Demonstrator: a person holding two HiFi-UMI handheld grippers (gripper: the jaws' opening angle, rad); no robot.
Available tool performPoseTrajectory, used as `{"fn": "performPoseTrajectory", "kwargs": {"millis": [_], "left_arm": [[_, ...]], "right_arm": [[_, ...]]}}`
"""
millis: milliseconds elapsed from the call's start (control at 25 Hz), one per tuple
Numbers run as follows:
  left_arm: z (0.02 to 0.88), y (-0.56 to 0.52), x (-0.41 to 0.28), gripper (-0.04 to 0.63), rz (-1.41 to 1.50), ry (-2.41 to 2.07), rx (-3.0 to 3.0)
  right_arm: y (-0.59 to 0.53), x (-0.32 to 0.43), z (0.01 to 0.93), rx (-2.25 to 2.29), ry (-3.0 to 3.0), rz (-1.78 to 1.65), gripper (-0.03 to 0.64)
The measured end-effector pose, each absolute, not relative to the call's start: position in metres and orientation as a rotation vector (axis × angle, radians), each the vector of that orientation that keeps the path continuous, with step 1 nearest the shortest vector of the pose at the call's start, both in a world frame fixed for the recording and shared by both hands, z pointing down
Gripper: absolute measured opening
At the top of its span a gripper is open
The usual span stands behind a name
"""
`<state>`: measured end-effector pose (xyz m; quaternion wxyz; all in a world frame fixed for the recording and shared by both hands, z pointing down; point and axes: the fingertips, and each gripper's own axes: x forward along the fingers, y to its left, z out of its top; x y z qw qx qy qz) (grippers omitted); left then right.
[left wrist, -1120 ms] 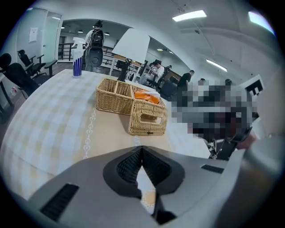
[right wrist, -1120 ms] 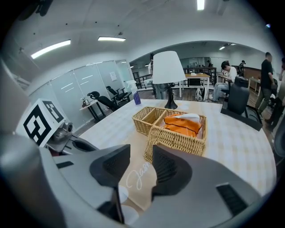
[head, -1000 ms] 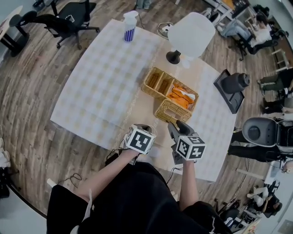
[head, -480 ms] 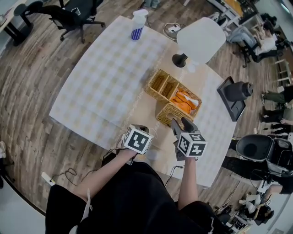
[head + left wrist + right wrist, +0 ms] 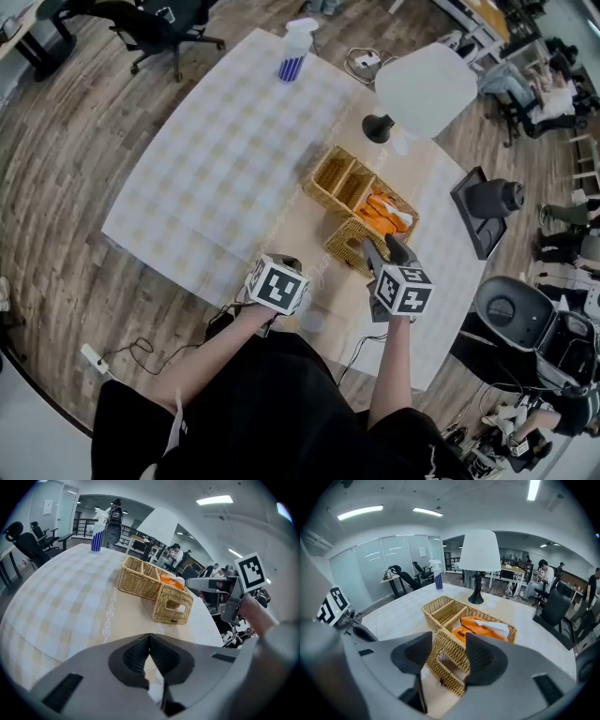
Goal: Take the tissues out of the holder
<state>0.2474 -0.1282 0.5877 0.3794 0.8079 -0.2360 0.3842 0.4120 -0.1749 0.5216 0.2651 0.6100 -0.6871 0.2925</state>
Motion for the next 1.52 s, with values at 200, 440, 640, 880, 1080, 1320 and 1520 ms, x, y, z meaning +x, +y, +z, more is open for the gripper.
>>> {"fn": "performPoseTrajectory", "kwargs": {"millis": [200, 440, 640, 880, 1080, 1320, 1520], "left_arm": [[0.593, -0.134, 0.243, -0.002, 0.984, -0.615, 2.048], [0.597, -0.137, 0.243, -0.002, 0.978, -0.613, 2.027], [0.601, -0.138, 0.242, -0.002, 0.985, -0.610, 2.015], [0.608, -0.137, 0.239, -0.002, 0.999, -0.611, 1.993], [0.607, -0.146, 0.243, -0.002, 1.001, -0.607, 1.979], [0.610, -0.148, 0.239, -0.002, 1.000, -0.615, 1.970], [0.614, -0.141, 0.232, -0.002, 0.995, -0.617, 1.963]], "right_arm": [[-0.186, 0.424, 0.526, 1.643, -1.840, 0.775, 0.230], [-0.197, 0.431, 0.532, 1.626, -1.827, 0.753, 0.235], [-0.207, 0.436, 0.536, 1.614, -1.817, 0.727, 0.244], [-0.219, 0.448, 0.540, 1.567, -1.783, 0.645, 0.261], [-0.238, 0.464, 0.542, 1.540, -1.749, 0.619, 0.262], [-0.242, 0.471, 0.550, 1.503, -1.731, 0.615, 0.279], [-0.238, 0.471, 0.555, 1.462, -1.712, 0.589, 0.296]]}}
